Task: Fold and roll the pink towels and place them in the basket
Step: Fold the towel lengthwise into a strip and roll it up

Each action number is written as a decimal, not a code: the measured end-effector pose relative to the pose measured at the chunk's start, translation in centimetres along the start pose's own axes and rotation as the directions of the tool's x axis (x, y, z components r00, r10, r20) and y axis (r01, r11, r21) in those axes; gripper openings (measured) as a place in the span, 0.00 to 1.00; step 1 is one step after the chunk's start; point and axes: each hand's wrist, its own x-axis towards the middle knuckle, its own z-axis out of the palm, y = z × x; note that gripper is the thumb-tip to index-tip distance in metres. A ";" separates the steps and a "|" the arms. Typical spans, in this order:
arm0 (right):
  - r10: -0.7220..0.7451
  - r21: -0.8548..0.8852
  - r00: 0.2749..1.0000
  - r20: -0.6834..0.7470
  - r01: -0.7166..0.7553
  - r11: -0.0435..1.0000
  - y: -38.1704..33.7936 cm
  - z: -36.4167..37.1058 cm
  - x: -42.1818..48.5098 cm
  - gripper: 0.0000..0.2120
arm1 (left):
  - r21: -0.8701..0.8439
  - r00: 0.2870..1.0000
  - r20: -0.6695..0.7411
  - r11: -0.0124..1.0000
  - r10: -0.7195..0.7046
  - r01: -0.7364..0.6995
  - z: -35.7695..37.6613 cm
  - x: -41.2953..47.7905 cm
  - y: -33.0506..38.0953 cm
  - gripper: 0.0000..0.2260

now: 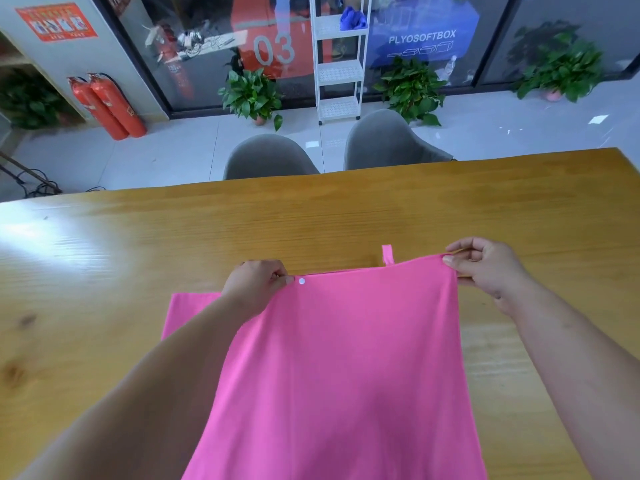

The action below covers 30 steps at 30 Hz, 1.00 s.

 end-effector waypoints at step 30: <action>-0.275 -0.917 0.919 0.282 0.342 0.204 12.4 10.0 -4.6 0.36 | 0.321 0.998 0.060 0.946 0.022 -0.040 14.1 -7.6 3.7 0.33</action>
